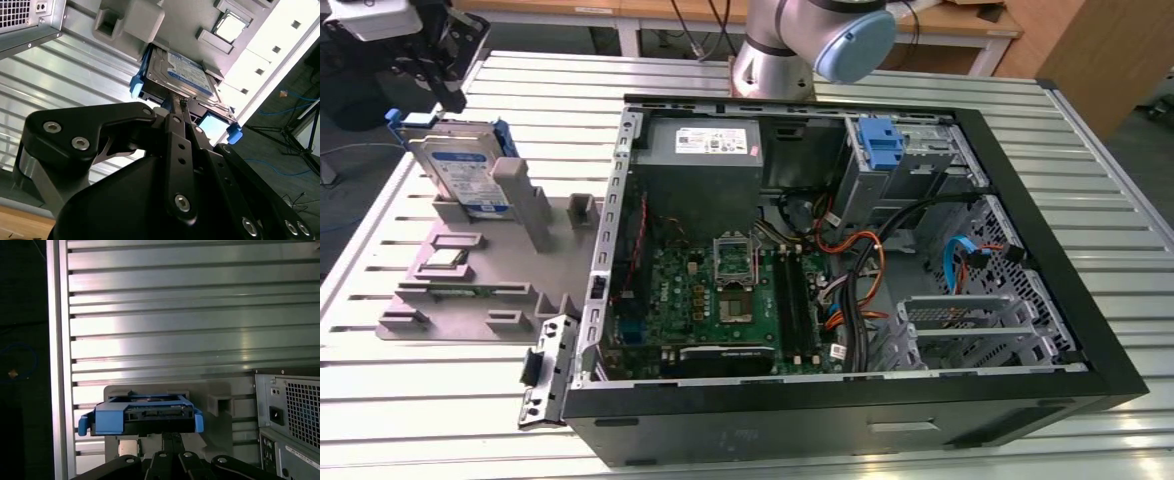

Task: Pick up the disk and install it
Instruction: 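Reach for the disk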

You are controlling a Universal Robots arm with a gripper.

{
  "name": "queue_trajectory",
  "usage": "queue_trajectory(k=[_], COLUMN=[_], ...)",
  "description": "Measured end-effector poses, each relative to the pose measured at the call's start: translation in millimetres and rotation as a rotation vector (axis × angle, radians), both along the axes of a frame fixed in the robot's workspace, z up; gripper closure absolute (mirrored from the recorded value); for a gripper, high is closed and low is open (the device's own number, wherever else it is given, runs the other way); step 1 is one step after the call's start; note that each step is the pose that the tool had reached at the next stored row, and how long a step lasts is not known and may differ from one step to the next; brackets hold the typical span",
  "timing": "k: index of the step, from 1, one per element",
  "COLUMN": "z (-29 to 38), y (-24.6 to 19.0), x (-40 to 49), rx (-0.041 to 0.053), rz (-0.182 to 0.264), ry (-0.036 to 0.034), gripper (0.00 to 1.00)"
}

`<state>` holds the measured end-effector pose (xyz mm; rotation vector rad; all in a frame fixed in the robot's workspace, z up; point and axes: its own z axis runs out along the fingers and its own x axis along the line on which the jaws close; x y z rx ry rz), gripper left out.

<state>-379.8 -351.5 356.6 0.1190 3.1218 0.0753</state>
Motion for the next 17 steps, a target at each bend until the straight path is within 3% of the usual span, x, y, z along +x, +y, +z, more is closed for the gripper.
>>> queue_trajectory(k=[6, 12, 17], z=[-0.6, -4.8, -7.9], y=[0.1, 1.7, 1.8], x=[-2.6, -10.2, -11.5], rx=[-0.0001, 0.0001, -0.0001], rz=[0.000, 0.000, 0.000], ry=[0.0007, 0.0004, 0.0008], gripper=[0.90, 0.90, 0.90])
